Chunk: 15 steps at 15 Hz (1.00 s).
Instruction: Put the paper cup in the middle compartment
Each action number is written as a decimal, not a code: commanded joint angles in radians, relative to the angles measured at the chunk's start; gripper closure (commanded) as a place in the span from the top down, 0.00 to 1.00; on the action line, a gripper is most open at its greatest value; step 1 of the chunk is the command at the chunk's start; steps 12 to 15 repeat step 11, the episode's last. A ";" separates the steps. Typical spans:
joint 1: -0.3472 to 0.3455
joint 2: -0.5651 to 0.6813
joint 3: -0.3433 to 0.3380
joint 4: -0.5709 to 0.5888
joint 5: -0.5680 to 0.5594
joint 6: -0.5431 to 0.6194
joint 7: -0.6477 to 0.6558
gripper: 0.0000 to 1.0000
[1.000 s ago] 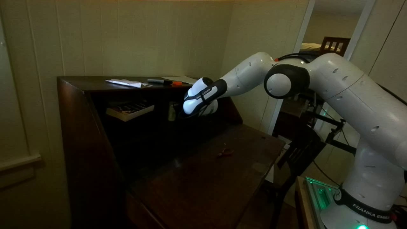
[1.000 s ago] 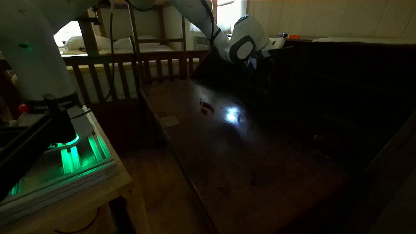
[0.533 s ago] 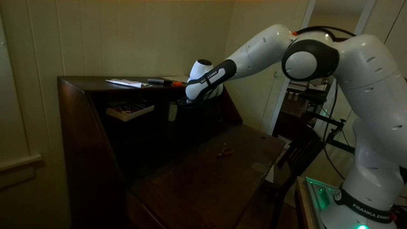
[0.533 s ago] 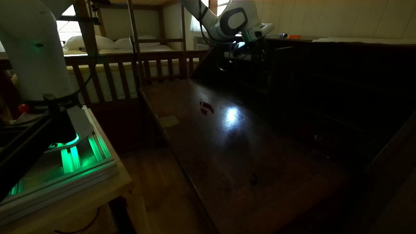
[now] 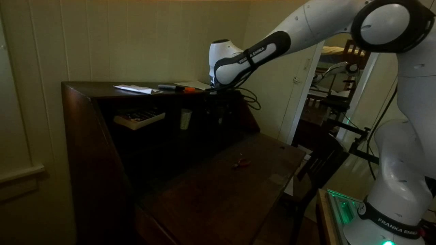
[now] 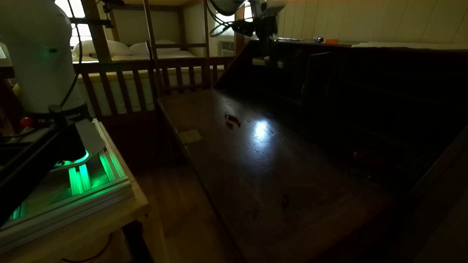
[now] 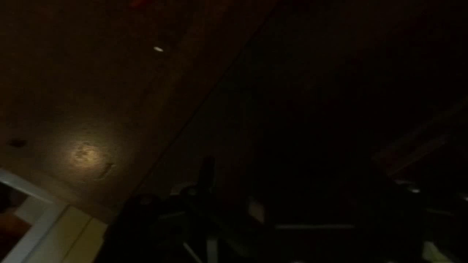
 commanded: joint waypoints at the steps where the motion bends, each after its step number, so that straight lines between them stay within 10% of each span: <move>1: -0.052 -0.224 0.127 -0.021 -0.086 -0.236 0.159 1.00; 7: -0.181 -0.514 0.430 -0.020 -0.055 -0.396 0.173 1.00; 15: -0.238 -0.508 0.491 0.007 -0.023 -0.405 0.153 1.00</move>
